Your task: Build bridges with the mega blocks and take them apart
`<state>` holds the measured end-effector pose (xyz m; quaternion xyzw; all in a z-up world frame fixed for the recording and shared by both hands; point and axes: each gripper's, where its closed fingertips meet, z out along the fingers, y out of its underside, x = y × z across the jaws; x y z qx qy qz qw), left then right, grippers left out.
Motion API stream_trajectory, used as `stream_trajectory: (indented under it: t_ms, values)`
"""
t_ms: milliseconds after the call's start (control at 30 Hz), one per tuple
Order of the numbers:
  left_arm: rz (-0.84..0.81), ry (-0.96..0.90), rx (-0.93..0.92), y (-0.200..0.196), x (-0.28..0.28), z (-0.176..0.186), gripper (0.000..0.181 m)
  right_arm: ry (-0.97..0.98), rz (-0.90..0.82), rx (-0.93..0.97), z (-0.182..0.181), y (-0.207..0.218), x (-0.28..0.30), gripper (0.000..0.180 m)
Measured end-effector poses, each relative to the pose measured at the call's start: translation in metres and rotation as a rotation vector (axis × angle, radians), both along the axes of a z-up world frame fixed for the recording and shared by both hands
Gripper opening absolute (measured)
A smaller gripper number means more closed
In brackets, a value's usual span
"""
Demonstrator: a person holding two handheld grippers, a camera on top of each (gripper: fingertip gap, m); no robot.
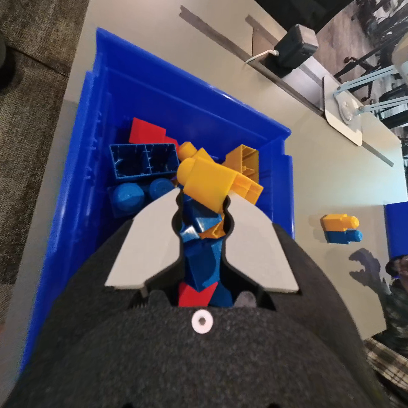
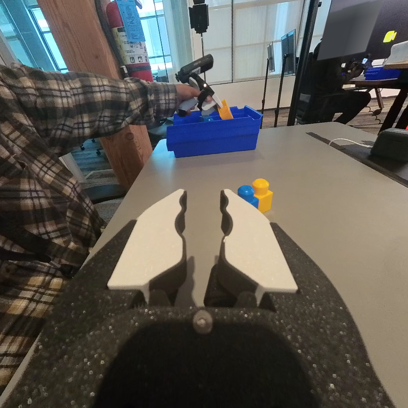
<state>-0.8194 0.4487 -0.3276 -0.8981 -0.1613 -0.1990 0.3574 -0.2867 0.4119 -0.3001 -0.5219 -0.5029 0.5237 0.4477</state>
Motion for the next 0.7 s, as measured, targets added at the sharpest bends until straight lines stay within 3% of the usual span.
stream_trajectory:
  t_ms: [167, 267, 467, 700]
  values:
    - [-0.029, 0.024, 0.048, 0.001, -0.001, 0.006, 0.034, -0.012, 0.001, 0.000, -0.003, 0.000, -0.001, 0.028]
    - [-0.129, 0.022, 0.037, -0.003, 0.009, 0.006, 0.036, -0.017, 0.001, 0.006, -0.005, 0.001, -0.001, 0.028]
    - [-0.197, 0.037, -0.194, -0.035, 0.000, -0.002, 0.073, -0.017, 0.007, 0.010, -0.005, 0.000, -0.002, 0.029]
    - [-0.166, -0.039, -0.303, -0.036, 0.004, 0.025, 0.083, -0.025, 0.026, 0.004, -0.008, -0.003, -0.004, 0.030]
